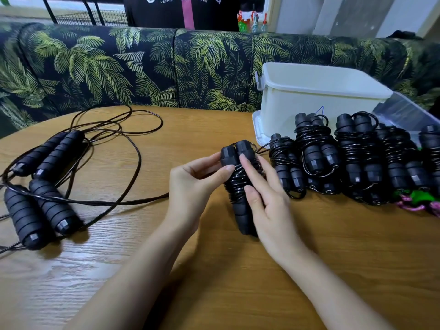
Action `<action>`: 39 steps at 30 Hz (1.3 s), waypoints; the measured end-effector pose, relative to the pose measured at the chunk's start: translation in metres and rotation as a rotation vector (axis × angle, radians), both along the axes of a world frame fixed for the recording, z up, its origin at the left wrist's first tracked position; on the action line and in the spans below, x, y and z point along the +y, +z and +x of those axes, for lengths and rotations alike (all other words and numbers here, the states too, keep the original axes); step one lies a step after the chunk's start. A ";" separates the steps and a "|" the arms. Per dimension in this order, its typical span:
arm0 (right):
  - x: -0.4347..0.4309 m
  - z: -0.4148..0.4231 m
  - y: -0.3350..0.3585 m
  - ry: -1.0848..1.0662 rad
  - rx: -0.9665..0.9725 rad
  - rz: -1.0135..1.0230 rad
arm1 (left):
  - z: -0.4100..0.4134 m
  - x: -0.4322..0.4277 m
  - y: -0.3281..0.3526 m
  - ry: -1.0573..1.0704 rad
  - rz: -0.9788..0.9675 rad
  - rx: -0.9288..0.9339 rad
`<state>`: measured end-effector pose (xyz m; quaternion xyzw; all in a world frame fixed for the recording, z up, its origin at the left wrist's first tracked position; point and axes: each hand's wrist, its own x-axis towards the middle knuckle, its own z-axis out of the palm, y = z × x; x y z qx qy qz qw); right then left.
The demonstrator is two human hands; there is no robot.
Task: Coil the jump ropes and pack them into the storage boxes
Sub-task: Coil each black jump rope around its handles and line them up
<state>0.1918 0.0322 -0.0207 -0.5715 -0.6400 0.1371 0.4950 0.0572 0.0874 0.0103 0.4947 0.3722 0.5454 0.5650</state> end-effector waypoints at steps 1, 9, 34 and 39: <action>-0.001 -0.004 -0.001 -0.011 -0.085 -0.030 | 0.001 -0.001 0.000 0.003 0.006 0.000; -0.001 -0.005 -0.001 -0.304 -0.527 -0.012 | 0.007 -0.008 -0.004 -0.092 0.115 0.115; -0.010 0.010 0.008 0.014 -0.595 0.288 | -0.012 0.014 0.007 -0.248 -0.403 -0.279; -0.007 0.011 0.008 -0.068 -0.398 0.167 | 0.008 0.000 0.000 -0.098 -0.402 -0.396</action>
